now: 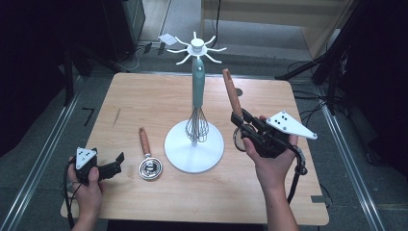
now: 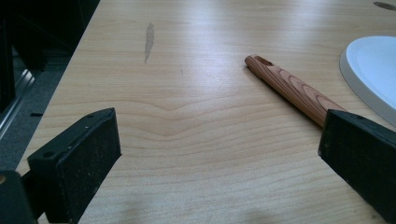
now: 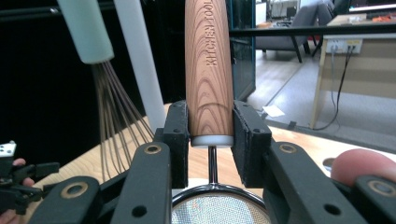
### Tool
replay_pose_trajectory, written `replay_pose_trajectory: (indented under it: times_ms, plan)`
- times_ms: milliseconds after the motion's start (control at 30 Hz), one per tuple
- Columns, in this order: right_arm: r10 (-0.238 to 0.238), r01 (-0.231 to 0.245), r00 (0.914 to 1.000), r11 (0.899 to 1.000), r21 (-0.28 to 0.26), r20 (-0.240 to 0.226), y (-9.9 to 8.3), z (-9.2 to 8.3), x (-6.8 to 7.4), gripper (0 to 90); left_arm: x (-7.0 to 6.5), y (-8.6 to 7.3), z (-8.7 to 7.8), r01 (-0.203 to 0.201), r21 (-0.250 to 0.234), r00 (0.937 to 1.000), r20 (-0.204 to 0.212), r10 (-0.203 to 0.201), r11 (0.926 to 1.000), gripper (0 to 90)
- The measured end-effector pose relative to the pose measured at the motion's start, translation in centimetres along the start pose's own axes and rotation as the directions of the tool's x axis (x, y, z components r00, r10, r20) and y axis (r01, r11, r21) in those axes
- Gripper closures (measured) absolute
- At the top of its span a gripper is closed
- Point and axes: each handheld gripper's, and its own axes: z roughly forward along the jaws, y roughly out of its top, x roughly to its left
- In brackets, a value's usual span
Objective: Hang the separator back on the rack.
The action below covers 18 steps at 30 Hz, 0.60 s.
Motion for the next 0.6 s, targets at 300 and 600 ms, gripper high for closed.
replay_pose_trajectory:
  times_ms: [300,600]
  plan:
    - [-0.014,0.012,0.9995,0.999,-0.041,-0.029,0.8,-0.3,0.7,71.0,0.0,0.0,0.0,-0.002,0.002,1.0,-0.001,0.002,1.0,0.0]
    - [-0.019,0.017,0.999,0.998,-0.06,-0.04,1.3,-0.7,0.9,71.0,-0.1,0.0,0.0,-0.004,0.0,1.0,-0.001,0.004,1.0,0.0]
